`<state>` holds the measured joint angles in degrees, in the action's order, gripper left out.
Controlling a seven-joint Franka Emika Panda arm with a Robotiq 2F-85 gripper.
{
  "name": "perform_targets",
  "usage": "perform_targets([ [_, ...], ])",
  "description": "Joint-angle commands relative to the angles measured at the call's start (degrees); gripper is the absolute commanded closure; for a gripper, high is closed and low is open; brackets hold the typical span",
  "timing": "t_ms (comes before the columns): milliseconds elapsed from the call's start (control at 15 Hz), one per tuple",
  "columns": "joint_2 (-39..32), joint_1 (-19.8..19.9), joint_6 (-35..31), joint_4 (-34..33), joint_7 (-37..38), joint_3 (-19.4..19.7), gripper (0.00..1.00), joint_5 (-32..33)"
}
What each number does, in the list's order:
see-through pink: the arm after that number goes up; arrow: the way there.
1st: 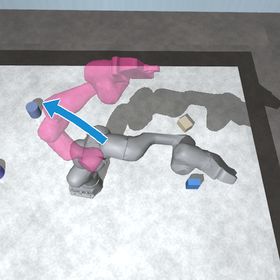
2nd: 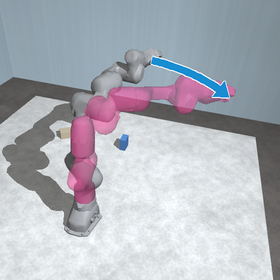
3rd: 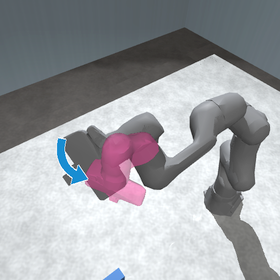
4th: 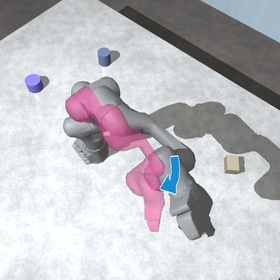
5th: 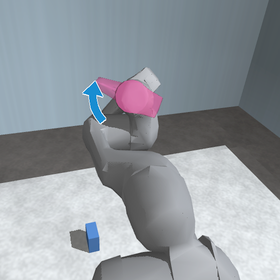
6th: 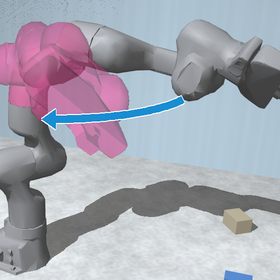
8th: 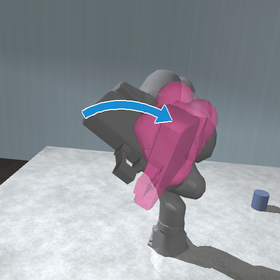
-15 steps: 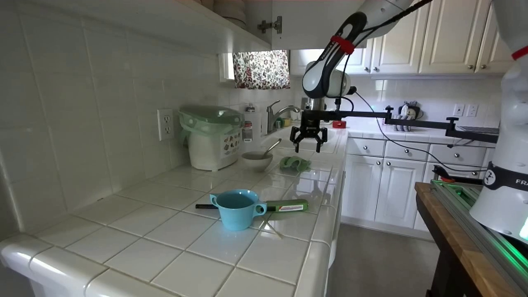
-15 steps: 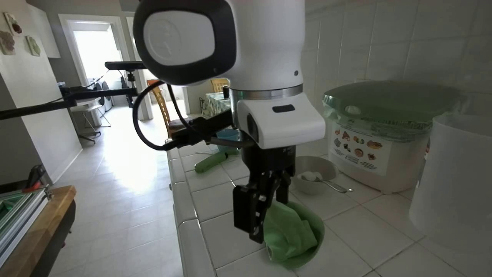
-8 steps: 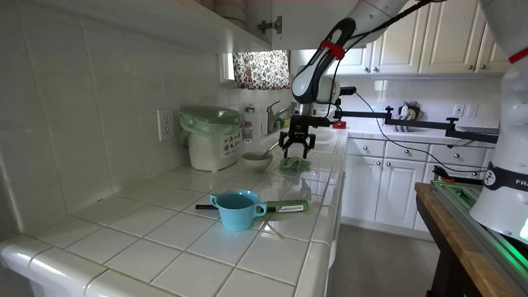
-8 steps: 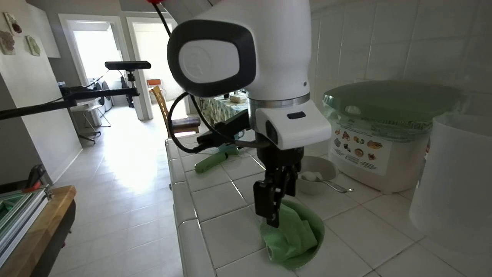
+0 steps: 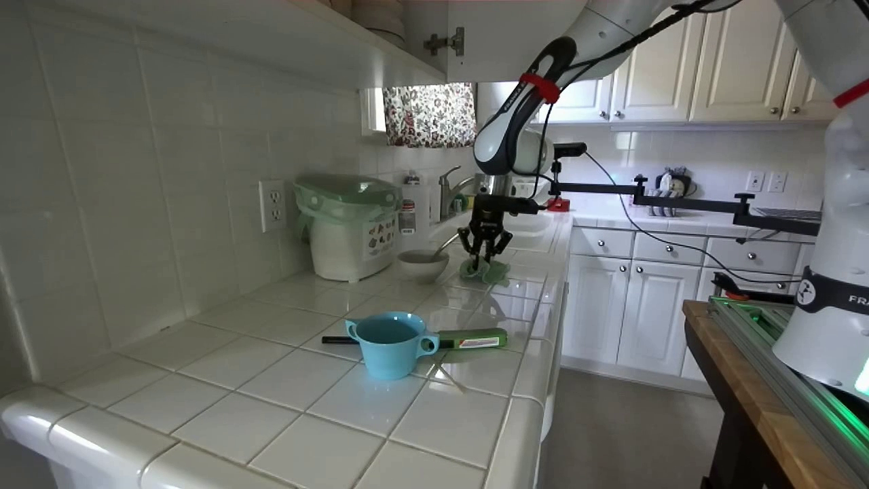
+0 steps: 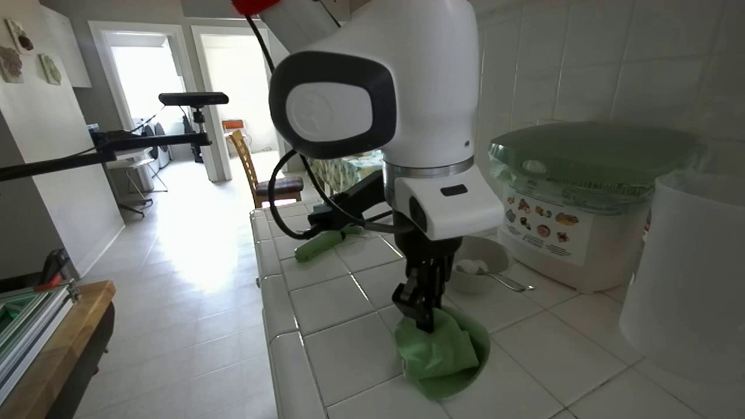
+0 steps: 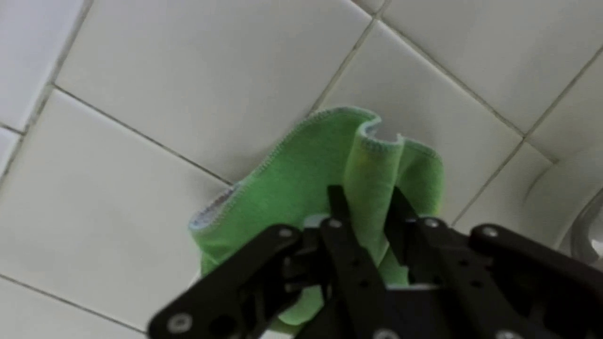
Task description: Use the green cloth to wipe the surface
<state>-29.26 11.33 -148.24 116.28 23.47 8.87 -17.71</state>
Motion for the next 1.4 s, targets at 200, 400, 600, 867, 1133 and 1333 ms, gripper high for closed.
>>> perform_targets([
  [200,8.5,1.4,3.9,7.1,-5.9,-1.6,0.99,-3.3],
  [400,15.8,1.2,8.1,14.7,-9.2,-1.7,0.99,-4.3],
  [600,22.2,-0.5,11.1,20.1,-11.7,-2.2,0.99,-4.8],
  [867,27.0,-3.7,14.6,20.1,-13.4,-4.3,0.99,-5.9],
  [1133,27.8,-6.8,15.0,16.4,-13.4,-6.1,0.99,-5.1],
  [1333,25.8,-8.7,14.4,11.9,-12.4,-7.3,0.99,-3.1],
])
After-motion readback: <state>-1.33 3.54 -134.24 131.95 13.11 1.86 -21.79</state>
